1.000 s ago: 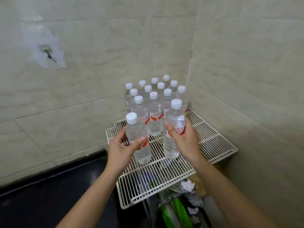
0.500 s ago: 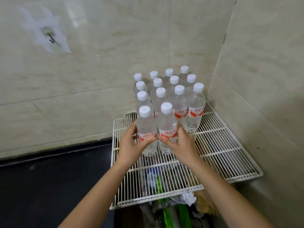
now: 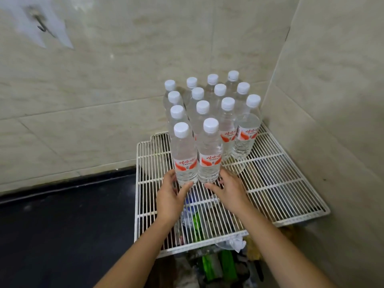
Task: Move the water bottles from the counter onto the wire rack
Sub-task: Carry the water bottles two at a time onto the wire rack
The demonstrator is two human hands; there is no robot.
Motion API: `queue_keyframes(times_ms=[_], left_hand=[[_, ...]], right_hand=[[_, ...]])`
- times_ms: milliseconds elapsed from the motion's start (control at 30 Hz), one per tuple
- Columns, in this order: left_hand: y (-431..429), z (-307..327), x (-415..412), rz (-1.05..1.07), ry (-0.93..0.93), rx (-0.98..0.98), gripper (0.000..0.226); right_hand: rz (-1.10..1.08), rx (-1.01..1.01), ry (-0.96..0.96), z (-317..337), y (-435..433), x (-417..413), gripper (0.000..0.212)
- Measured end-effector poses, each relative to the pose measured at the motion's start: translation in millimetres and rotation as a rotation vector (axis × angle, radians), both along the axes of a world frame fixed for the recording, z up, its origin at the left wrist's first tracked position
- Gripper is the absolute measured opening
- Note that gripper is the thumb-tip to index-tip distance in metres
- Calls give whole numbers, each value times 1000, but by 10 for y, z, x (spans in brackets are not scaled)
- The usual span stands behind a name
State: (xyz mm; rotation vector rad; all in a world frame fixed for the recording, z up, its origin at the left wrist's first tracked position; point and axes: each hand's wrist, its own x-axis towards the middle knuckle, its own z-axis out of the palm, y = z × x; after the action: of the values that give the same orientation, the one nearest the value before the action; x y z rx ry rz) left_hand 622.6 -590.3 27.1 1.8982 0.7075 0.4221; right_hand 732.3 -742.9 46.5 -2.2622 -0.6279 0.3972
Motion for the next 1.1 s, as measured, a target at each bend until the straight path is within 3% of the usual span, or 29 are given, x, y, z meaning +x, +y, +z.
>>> queue_keyframes(times_ms=[300,467,533,600,667,733,900,1100], left_hand=[[-20,42,1,5,17,57,53],[33,196,-191,-36,61,183,58],[85,282,-410,37,83,356,57],[177,353,-712,112,104,532,54],[287,370,-1036,192,168,688,54],[401,350,-1377,281,286,788,60],[665,386,-2423,465,486,890,65],[1111,531,-3920,728,563,857,68]], right_hand=[[-25,49,-8,-39,7,43,58],[-66,82,-4,-99,-10,-71,91],[-136,145,-187,-54,-28,-239,82],[-132,300,-528,82,-13,-450,67],[-4,457,-759,102,110,-614,61],[184,458,-840,104,325,-741,60],[463,249,-781,133,1079,-1316,69],[673,230,-733,164,1972,-2485,71]])
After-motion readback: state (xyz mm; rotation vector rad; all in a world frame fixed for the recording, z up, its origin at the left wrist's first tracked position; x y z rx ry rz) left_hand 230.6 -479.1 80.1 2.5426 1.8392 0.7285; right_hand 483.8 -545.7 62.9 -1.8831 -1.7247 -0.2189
